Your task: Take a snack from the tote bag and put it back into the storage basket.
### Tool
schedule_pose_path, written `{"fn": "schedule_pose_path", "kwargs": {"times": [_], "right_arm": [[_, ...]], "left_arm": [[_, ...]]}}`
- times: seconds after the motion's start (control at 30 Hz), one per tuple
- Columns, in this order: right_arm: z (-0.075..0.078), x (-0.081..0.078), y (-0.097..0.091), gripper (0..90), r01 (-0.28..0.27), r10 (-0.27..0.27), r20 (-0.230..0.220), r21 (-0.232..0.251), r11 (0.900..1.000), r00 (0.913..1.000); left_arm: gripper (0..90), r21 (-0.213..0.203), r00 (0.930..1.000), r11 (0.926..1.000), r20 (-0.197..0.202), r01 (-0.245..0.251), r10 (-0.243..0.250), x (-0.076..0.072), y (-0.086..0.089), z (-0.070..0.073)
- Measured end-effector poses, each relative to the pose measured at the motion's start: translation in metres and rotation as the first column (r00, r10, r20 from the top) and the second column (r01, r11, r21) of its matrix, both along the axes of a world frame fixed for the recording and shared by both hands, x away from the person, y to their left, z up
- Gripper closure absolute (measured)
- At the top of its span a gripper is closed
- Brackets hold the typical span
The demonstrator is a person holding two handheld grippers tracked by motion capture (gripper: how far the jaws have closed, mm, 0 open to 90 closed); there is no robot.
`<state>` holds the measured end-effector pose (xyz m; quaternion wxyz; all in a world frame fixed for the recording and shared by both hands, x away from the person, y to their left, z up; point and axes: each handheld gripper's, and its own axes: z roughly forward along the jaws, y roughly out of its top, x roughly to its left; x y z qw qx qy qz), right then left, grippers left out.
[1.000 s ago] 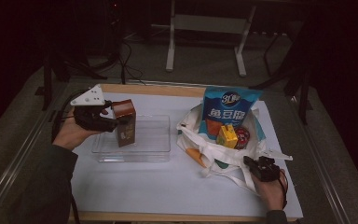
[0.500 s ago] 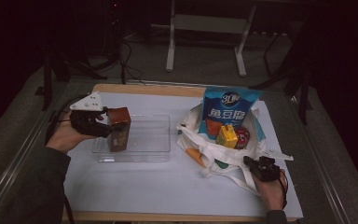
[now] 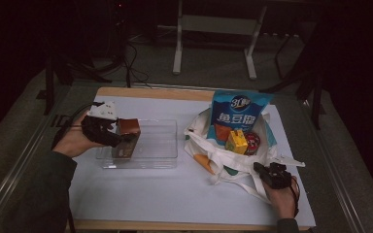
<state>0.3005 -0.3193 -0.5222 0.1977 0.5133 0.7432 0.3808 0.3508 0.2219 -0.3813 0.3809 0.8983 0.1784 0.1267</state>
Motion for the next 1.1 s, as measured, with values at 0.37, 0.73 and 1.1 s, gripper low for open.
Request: {"fn": "schedule_pose_path", "kwargs": {"times": [0.37,0.73,1.1], "right_arm": [[0.0,0.001,0.0,88.4,0.002,-0.002,-0.003,0.002,1.0,1.0],[0.0,0.001,0.001,87.8,-0.002,0.002,-0.002,-0.014,0.9999,1.0],[0.0,0.001,0.002,85.6,-0.006,0.006,-0.005,-0.017,0.9998,1.0]], "left_arm": [[42.0,0.043,0.9975,0.9977,-0.05,0.052,-0.05,0.012,-0.021,-0.007],[40.1,0.028,0.9938,0.9967,-0.084,0.076,-0.074,0.02,-0.044,-0.014],[37.9,0.054,0.9905,0.9935,-0.1,0.1,-0.094,0.022,-0.068,-0.021]]}}
